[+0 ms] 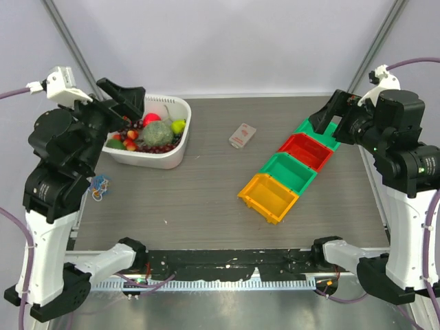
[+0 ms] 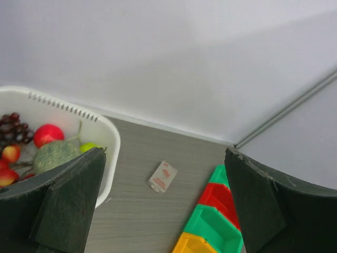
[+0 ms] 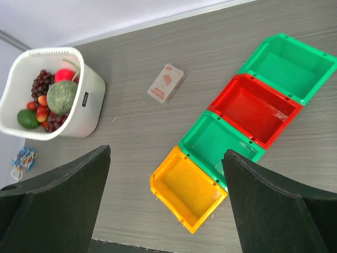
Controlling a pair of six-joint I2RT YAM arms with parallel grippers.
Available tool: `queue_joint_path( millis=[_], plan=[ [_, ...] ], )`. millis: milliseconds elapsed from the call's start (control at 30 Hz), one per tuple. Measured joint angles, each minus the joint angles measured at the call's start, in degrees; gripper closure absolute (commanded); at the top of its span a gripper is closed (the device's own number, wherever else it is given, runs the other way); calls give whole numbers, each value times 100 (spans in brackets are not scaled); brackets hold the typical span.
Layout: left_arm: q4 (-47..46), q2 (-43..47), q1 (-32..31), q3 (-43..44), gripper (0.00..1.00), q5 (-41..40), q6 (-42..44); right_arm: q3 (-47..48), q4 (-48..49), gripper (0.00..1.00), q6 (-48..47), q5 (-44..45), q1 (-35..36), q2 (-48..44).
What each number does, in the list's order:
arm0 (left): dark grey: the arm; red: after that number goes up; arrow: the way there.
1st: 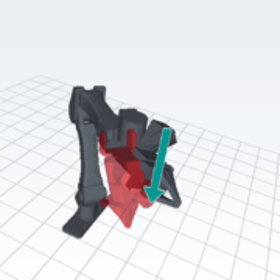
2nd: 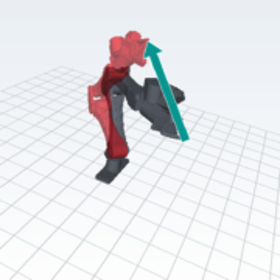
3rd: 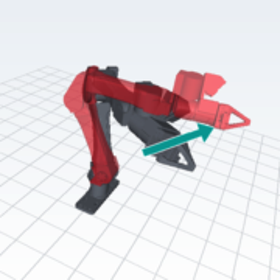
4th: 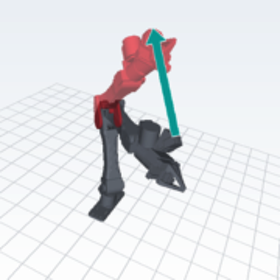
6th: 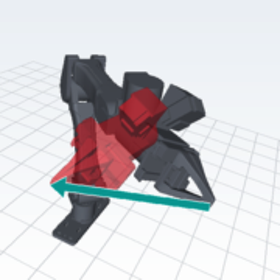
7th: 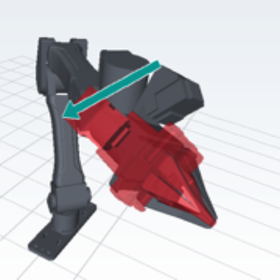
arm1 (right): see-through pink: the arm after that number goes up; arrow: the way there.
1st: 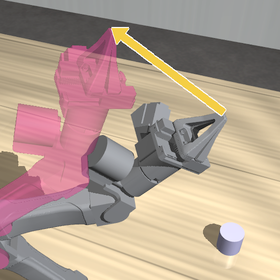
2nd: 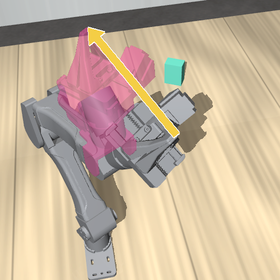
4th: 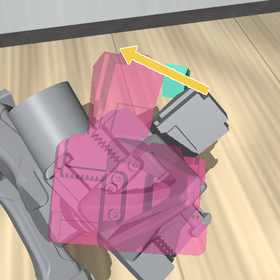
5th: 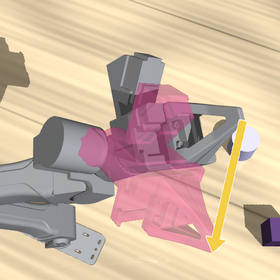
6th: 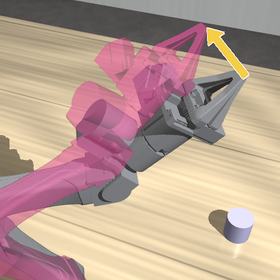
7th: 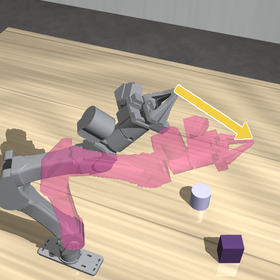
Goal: Untangle the cables
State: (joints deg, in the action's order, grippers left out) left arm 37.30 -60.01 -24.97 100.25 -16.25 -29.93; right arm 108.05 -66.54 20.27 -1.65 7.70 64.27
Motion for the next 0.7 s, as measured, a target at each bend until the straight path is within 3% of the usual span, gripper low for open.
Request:
queue_joint_path(
  millis=[200,300,467,700],
  plan=[
    [1502,-479,205,74,0,-855,-890,50,-42,7,-26,68,487,225],
    [2151,-975,647,-96,0,-986,-1191,44,-37,7,-66,94,732,308],
    [2824,-1272,2011,-850,0,-997,-1744,-118,-22,8,-92,94,1110,363],
    [3626,-1834,3440,-1394,0,-2177,-3158,-332,-26,7,-42,-105,1366,546]
  ],
)
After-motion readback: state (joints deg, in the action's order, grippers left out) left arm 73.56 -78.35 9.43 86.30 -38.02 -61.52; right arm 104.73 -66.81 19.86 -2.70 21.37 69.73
